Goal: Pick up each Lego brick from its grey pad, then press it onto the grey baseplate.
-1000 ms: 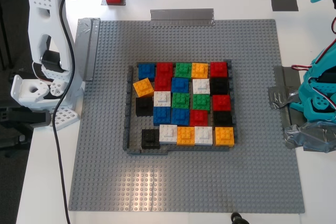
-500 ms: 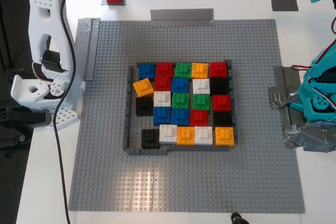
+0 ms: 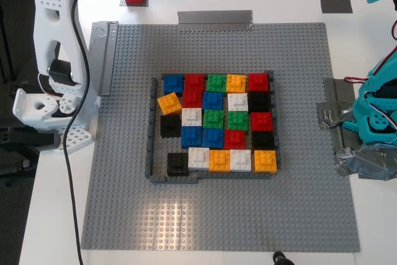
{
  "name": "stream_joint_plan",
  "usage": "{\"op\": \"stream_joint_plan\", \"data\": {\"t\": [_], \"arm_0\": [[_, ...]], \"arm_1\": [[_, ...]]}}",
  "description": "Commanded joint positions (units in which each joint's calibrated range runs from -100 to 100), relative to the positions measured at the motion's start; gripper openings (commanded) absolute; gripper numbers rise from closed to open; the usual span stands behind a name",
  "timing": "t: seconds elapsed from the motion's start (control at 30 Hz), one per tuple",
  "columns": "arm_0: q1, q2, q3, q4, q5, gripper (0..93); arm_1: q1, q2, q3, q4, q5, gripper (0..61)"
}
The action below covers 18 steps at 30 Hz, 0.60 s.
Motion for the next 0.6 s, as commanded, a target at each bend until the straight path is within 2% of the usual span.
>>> {"op": "stream_joint_plan", "data": {"t": [0.0, 0.17, 0.3, 0.47, 0.57], "arm_0": [[0.6, -0.5, -1.6, 0.5, 0.0, 0.0], [0.6, -0.5, -1.6, 0.5, 0.0, 0.0], [0.6, -0.5, -1.6, 0.5, 0.0, 0.0], [0.6, -0.6, -1.6, 0.5, 0.0, 0.0], [0.6, -0.9, -0.6, 0.5, 0.0, 0.0]], "arm_1": [[-0.1, -1.6, -5.8, 0.9, 0.1, 6.8], [-0.3, -1.6, -13.3, 4.0, -1.1, 0.4], [-0.4, -4.4, -17.1, 6.5, -1.9, 0.2], [0.4, -11.1, -16.1, 10.9, -3.4, 0.2], [1.8, -16.2, -10.5, 12.9, -4.3, 0.2]]}}
